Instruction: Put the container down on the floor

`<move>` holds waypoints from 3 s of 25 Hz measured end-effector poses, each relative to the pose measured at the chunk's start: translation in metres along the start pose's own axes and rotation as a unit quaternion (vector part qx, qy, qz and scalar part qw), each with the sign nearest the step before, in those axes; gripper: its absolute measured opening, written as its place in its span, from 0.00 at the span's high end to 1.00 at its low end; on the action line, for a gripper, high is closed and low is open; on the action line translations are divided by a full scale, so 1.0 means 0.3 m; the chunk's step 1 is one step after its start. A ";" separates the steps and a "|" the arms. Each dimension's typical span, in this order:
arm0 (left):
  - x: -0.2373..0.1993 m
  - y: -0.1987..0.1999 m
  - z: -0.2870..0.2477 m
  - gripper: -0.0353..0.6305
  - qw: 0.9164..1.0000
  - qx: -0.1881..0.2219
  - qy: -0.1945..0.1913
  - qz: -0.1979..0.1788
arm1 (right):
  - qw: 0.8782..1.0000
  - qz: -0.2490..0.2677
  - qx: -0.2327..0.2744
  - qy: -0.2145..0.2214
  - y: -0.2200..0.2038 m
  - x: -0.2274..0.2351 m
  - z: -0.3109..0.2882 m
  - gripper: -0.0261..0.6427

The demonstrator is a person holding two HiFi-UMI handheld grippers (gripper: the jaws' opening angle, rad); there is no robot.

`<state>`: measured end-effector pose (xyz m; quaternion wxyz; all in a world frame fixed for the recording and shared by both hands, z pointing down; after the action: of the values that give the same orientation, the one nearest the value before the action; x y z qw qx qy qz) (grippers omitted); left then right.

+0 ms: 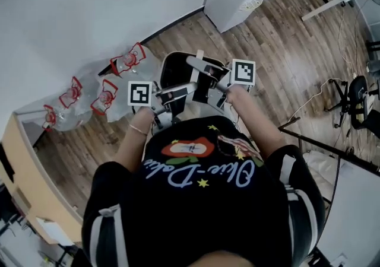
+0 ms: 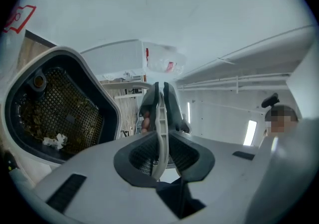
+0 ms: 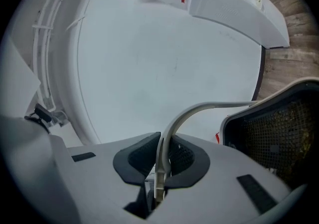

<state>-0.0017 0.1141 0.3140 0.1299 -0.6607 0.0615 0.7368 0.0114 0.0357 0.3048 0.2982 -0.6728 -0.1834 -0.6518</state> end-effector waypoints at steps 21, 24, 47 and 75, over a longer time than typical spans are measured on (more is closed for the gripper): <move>-0.153 0.525 -0.418 0.86 0.982 0.183 0.045 0.002 | 0.982 -0.012 -0.189 0.002 0.571 0.173 -0.264 0.93; -0.192 0.558 -0.457 0.86 0.979 0.199 0.051 0.010 | 0.978 -0.019 -0.205 -0.006 0.613 0.209 -0.272 0.93; -0.771 0.779 -0.390 0.86 0.962 0.256 0.085 0.037 | 0.955 0.014 -0.279 -0.097 0.635 0.812 -0.492 0.93; -1.517 0.812 -0.200 0.86 0.950 0.293 0.108 0.015 | 0.931 0.078 -0.329 -0.135 0.459 1.555 -0.627 0.93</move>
<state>0.0319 -0.1854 0.7373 0.2990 -0.6682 0.2982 0.6125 -0.0067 -0.2549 0.7374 0.0827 -0.8273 0.0559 -0.5527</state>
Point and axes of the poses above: the fingertips, and each gripper's own axes: z backward along the fingers, x to its right, y out of its top, the point moved 1 cm from there along z, backward along the fingers, and after that the axes turned 8 degrees about x, right-handed, at the moved point
